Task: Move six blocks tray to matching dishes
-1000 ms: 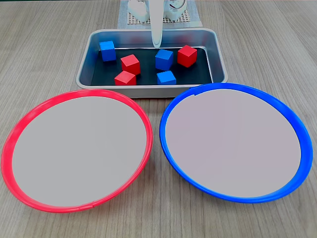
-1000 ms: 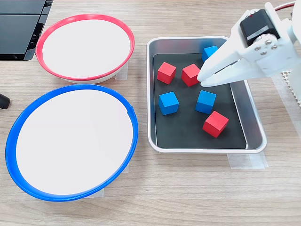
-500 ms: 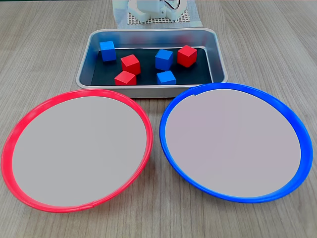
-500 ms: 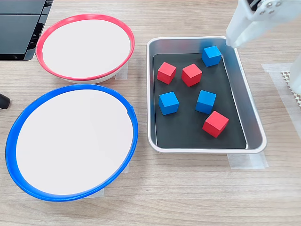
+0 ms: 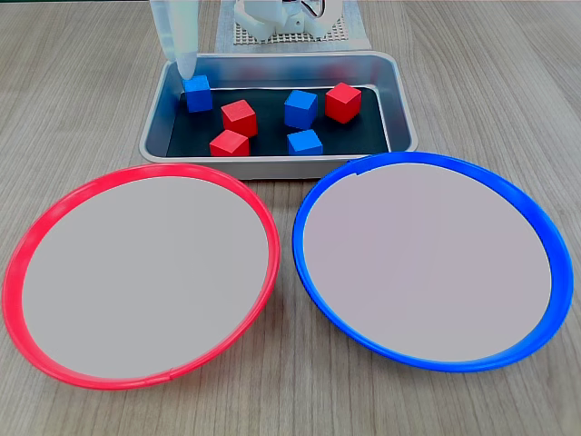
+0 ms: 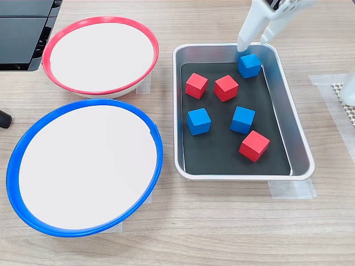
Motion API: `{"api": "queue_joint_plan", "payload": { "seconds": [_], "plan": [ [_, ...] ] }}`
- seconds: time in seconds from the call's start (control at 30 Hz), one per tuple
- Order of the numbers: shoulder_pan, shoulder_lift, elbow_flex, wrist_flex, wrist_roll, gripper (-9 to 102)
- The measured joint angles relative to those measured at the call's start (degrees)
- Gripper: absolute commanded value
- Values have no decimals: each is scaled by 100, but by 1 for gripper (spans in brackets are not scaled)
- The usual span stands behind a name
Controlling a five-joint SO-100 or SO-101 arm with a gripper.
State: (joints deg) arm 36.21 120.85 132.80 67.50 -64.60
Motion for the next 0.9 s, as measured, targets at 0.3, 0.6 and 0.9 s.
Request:
{"api": "queue_joint_plan", "payload": {
  "seconds": [0.3, 0.6, 0.9],
  "plan": [
    [-308, -35, 519, -431, 9, 15],
    [-308, 88, 1072, -1072, -70, 9],
    [-1151, 0, 413, -272, 299, 0]
  ]
}}
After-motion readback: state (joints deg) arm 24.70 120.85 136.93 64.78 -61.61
